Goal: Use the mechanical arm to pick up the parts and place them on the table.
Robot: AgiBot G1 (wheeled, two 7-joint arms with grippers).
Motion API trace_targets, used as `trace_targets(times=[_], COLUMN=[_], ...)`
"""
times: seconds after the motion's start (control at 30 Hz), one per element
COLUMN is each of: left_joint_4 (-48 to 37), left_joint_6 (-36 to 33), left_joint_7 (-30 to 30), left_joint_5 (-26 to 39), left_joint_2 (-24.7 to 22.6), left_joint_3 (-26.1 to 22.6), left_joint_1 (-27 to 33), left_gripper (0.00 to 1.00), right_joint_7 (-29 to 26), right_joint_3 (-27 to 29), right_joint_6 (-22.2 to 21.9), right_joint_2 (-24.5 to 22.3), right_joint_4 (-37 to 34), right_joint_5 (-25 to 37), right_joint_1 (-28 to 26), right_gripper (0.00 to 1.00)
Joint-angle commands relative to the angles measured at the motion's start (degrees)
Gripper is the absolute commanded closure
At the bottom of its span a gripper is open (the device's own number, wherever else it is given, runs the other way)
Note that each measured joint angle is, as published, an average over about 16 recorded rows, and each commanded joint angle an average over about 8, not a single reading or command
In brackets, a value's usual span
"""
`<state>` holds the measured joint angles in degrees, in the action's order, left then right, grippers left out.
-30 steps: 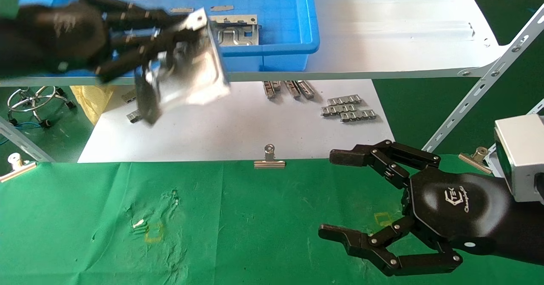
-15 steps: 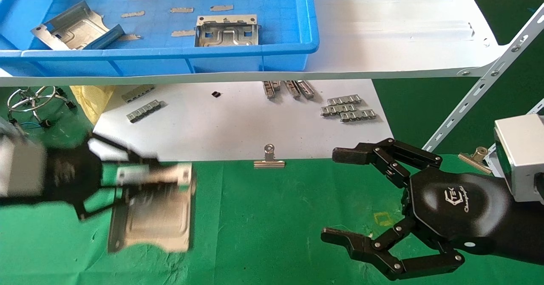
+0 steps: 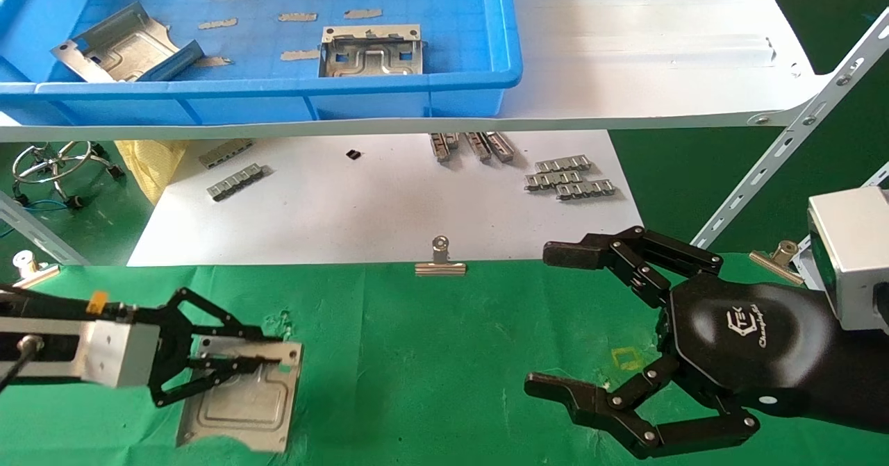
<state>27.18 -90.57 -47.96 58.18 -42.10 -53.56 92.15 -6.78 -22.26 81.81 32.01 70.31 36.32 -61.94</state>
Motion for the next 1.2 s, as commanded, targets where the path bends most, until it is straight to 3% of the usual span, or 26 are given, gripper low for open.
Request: trace_targets(times=[0.03, 0.17, 0.33, 0.43, 0.87, 1.2], left_joint_4=[-2.1, -5.6, -10.0, -12.5, -18.3, -22.3], left_joint_6=[-0.1, 0.2, 0.5, 0.7, 0.2, -0.1], left_joint_7=[-0.8, -3.2, -5.7, -7.0, -9.2, 1.7], left_joint_5=[-1.0, -0.9, -1.0, -1.2, -1.2, -6.8], left_joint_2=[-0.6, -1.7, -3.0, -3.8, -6.2, -5.2], left_joint_3=[-0.4, -1.4, -2.0, -2.1, -3.0, -0.4], left_joint_1=[-0.4, -0.4, 0.2, 0.6, 2.3, 1.8], left_gripper=[1.0, 0.82, 0.24, 0.02, 0.0, 0.0], right_joint_7=[0.0, 0.0, 0.0, 0.0, 0.0, 0.0], right_joint_3=[0.0, 0.0, 0.0, 0.0, 0.0, 0.0], right_joint_6=[0.0, 0.0, 0.0, 0.0, 0.0, 0.0], right_joint_2=[0.0, 0.0, 0.0, 0.0, 0.0, 0.0], right_joint_4=[0.0, 0.0, 0.0, 0.0, 0.0, 0.0], right_joint_5=[0.0, 0.0, 0.0, 0.0, 0.0, 0.0], right_joint_1=[0.0, 0.0, 0.0, 0.0, 0.0, 0.0], right_gripper=[0.0, 0.0, 0.0, 0.0, 0.0, 0.0])
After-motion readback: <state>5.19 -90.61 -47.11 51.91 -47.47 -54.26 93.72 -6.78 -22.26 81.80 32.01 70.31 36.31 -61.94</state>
